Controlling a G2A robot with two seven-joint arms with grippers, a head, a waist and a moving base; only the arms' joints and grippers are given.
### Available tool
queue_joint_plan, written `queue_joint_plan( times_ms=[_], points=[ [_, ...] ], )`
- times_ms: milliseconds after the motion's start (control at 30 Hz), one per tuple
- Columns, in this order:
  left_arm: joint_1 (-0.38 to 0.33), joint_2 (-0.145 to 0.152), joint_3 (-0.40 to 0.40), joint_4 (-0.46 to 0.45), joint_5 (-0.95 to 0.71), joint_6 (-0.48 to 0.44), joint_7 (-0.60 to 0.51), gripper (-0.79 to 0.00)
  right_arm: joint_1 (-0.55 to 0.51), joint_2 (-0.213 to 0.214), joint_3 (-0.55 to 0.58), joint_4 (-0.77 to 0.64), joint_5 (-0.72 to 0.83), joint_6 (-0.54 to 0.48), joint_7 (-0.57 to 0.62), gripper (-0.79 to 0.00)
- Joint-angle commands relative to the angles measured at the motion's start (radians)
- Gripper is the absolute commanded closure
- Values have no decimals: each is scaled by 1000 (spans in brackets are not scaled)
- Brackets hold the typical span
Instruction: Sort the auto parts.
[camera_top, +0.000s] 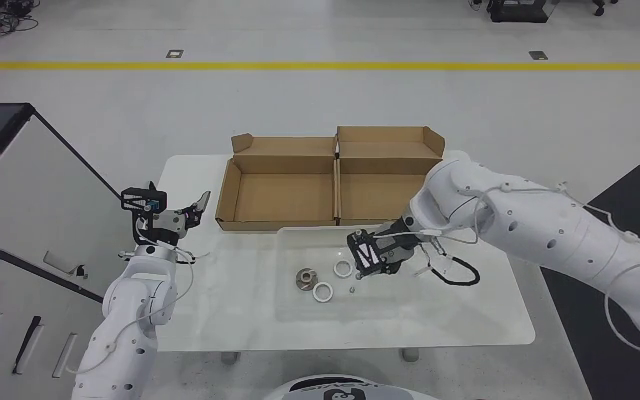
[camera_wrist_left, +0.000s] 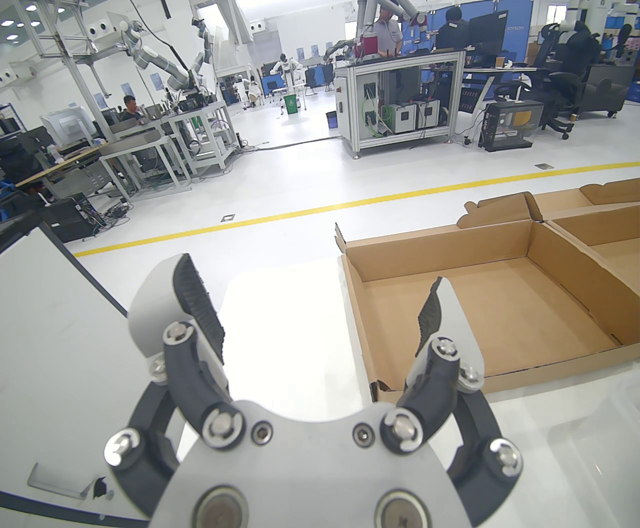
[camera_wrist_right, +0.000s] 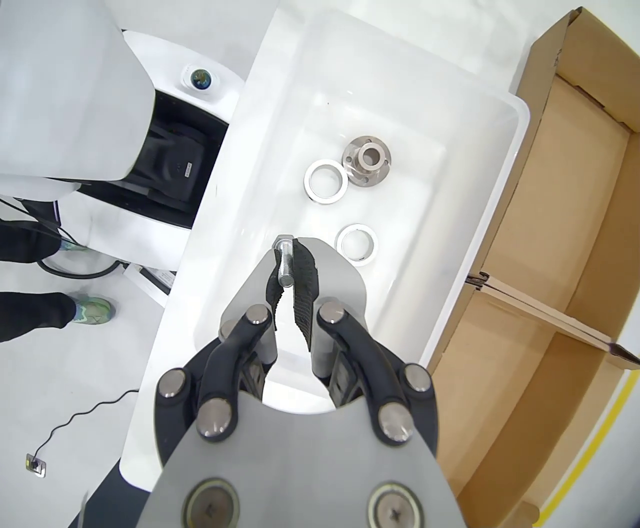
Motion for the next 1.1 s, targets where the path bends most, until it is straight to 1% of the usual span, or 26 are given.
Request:
queue_joint_plan(
  times_ms=[0,267,333,533,633,867,933,1067],
  points=[
    [0,0,0,0,0,0,0,-785,0,0,0,0,0,0,2,0],
    [0,0,0,0,0,0,0,-785,0,0,0,0,0,0,2,0],
    [0,0,0,0,0,0,0,-785,-11,2,8,11,-16,20,-14,0],
    [0,0,0,0,0,0,0,-785,-55,44,55,63,-58,0,-119,0],
    [0,0,0,0,0,0,0,-785,-81,71,74,69,-73,0,-202,0],
    [0,0,0,0,0,0,0,-785,-115,123,89,87,-128,0,-452,0],
    [0,0,0,0,0,0,0,-785,-108,133,82,96,-165,0,-535,0],
    [0,0,0,0,0,0,0,-785,-82,134,52,120,-242,0,-673,0]
  ],
)
